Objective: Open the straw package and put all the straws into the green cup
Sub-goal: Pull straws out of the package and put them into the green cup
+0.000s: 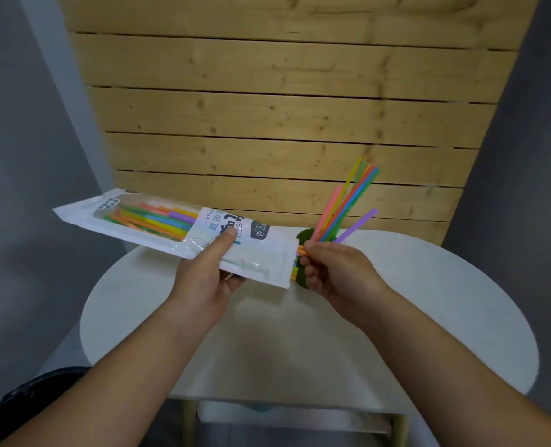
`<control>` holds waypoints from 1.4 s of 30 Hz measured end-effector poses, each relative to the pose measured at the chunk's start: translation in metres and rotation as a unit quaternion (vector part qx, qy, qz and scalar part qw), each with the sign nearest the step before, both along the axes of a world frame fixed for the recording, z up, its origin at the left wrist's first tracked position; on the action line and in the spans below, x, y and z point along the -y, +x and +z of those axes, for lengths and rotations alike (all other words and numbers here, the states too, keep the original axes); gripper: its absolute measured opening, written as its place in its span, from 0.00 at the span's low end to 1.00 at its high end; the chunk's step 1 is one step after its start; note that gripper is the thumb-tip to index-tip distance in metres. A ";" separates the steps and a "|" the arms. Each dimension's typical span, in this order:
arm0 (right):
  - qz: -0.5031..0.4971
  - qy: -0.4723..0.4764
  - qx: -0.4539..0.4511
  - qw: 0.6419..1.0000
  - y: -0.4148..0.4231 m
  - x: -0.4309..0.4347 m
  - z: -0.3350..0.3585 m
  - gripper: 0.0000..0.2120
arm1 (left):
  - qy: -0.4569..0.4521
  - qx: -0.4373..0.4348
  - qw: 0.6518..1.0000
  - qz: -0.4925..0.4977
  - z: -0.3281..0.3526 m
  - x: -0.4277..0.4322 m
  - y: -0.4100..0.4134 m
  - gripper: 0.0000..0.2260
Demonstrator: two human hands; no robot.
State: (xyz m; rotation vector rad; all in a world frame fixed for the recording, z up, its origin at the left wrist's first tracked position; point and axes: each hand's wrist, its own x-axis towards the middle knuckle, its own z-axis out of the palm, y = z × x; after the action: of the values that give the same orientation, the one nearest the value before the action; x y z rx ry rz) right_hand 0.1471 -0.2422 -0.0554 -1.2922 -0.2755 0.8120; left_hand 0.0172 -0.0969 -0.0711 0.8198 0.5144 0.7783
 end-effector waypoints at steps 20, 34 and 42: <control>-0.015 0.100 -0.096 0.990 -0.013 -0.006 -0.003 0.07 | -0.113 0.060 0.992 -0.008 0.000 0.004 0.002 0.13; -0.137 0.132 0.010 0.982 0.019 0.011 0.011 0.09 | -0.161 0.058 0.985 0.015 -0.003 -0.007 -0.001 0.11; -0.206 0.115 0.076 0.969 0.043 0.035 0.016 0.08 | -0.159 0.038 0.986 0.037 -0.011 -0.019 -0.002 0.11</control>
State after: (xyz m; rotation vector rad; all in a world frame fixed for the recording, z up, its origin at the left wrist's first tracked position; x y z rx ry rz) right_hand 0.1902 -0.2773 -0.0392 -1.1410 -0.2057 0.3180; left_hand 0.0147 -0.0778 -0.0818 0.4759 0.5866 0.7681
